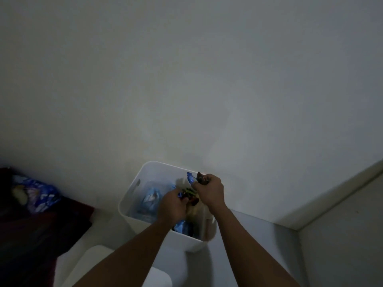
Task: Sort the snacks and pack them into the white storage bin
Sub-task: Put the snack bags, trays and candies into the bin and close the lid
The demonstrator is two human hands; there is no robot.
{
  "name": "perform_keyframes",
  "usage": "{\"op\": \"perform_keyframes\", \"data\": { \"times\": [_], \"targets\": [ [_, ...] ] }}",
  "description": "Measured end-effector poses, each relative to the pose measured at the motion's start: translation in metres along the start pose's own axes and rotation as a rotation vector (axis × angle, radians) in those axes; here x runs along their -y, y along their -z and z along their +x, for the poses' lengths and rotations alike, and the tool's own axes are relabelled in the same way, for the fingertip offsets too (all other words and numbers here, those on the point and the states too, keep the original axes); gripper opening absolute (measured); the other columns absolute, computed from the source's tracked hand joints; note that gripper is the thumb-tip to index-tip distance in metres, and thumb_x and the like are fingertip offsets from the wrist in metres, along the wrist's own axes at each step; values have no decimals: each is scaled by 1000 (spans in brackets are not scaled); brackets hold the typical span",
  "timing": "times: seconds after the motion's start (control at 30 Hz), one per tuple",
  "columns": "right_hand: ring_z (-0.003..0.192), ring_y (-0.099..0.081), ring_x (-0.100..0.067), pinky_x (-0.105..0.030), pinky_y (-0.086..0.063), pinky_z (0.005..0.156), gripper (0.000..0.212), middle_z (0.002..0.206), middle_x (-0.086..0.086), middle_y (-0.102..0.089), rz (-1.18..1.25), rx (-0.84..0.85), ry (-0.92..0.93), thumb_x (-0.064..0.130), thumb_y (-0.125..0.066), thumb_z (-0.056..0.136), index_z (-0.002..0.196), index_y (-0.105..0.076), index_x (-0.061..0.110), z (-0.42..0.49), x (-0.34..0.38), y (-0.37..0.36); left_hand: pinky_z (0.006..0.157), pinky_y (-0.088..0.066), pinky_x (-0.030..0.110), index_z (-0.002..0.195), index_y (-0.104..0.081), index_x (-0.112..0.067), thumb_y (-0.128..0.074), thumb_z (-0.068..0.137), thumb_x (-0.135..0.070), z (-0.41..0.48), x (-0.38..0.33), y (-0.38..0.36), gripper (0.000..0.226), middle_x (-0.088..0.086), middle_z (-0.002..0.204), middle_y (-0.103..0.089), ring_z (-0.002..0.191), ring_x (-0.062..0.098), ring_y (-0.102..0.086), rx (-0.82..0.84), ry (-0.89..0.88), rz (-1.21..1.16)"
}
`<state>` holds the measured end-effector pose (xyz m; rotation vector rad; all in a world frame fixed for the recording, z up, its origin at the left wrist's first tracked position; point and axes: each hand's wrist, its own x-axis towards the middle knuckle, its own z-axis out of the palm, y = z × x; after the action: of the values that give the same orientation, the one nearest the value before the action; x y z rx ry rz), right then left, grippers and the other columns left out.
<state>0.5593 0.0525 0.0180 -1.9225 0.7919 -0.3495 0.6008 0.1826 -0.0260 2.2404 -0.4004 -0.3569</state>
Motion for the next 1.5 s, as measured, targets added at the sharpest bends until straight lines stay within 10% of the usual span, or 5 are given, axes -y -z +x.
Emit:
{"op": "perform_keyframes", "data": {
  "times": [0.2, 0.47, 0.73, 1.27, 1.5],
  "targets": [
    [72, -71, -38, -54, -60, 69, 35, 75, -21, -70, 0, 83, -272, 40, -81, 67, 71, -62, 10, 28, -9, -48, 89, -48, 33, 120, -61, -19, -57, 93, -24, 17, 24, -13, 28, 5, 119, -65, 108, 23, -60, 205, 111, 29],
    [69, -64, -19, -30, -51, 64, 39, 72, -5, -66, 26, -32, -301, 44, -63, 91, 87, -68, 5, 30, -9, -70, 100, -48, 39, 118, -63, -14, -44, 97, -20, 28, 28, -18, 29, 7, 121, -64, 109, 26, -60, 444, 89, 7],
    [84, -66, -29, -50, -59, 80, 33, 84, -8, -67, 22, -152, -293, 40, -55, 93, 93, -66, 9, 4, 3, -55, 81, -52, 33, 103, -61, -6, -46, 91, -16, 22, 33, 11, 22, 13, 107, -66, 93, 24, -61, 415, 60, 89],
    [77, -64, -11, -29, -53, 69, 13, 89, 3, -67, 2, -314, 131, 29, -55, 97, 103, -63, 20, -195, -11, -43, 80, -52, 38, 105, -68, -17, -68, 83, -26, -110, 48, 80, 23, 3, 100, -68, 100, 26, -59, -249, -313, 103],
    [89, -62, -14, -28, -50, 77, 31, 102, 3, -63, -26, -115, -131, 36, -59, 95, 120, -59, 19, -292, -93, -95, 71, -54, 38, 98, -66, -19, -73, 74, -45, -183, 166, 102, 36, -3, 84, -67, 82, 25, -63, -241, -203, 239]
  ]
}}
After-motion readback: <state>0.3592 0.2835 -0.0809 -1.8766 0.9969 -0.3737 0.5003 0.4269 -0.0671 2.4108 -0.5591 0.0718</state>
